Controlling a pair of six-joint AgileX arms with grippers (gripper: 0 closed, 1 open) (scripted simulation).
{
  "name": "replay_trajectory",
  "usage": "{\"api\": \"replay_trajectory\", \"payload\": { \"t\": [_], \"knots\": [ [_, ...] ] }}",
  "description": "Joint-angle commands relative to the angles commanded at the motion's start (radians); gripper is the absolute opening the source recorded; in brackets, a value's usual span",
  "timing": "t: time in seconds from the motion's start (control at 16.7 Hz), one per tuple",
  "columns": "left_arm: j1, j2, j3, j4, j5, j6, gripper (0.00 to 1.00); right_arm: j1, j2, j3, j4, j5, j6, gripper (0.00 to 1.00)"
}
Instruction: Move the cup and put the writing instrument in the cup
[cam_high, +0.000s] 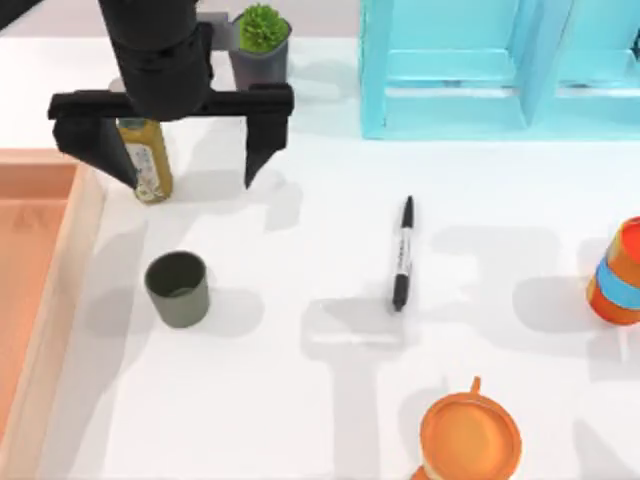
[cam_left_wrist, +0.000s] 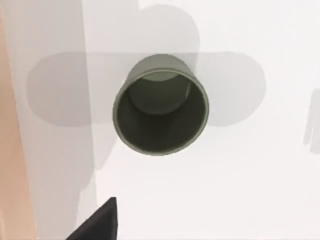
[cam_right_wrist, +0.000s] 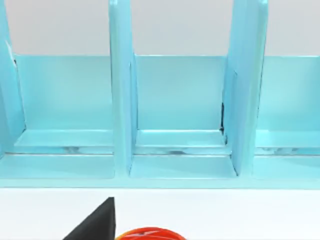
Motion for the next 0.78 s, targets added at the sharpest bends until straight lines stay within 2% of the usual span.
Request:
{"api": "replay_trajectory", "payload": {
  "t": [0.24, 0.54, 0.78],
  "knots": [
    [0.001, -0.012, 0.103, -0.104, 0.000, 0.001, 1.00, 0.000, 0.000, 0.000, 0.000, 0.000, 0.000, 1.00],
    [0.003, -0.007, 0.104, -0.102, 0.001, 0.000, 1.00, 0.000, 0.000, 0.000, 0.000, 0.000, 0.000, 1.00],
    [-0.045, 0.109, 0.214, -0.076, 0.036, -0.016, 1.00, 0.000, 0.000, 0.000, 0.000, 0.000, 0.000, 1.00]
  ]
}}
